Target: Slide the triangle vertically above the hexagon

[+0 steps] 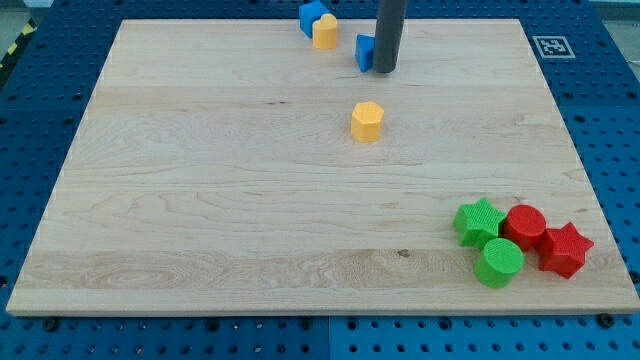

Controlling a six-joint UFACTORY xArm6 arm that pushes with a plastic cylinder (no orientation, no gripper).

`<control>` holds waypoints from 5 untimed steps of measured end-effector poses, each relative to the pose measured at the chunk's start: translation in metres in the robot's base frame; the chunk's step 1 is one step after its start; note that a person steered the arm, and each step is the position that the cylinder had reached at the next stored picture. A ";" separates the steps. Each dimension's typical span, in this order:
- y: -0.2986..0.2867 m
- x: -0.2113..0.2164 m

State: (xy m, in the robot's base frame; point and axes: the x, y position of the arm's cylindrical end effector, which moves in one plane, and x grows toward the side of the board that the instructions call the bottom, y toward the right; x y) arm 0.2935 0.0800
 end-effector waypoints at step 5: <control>0.023 -0.007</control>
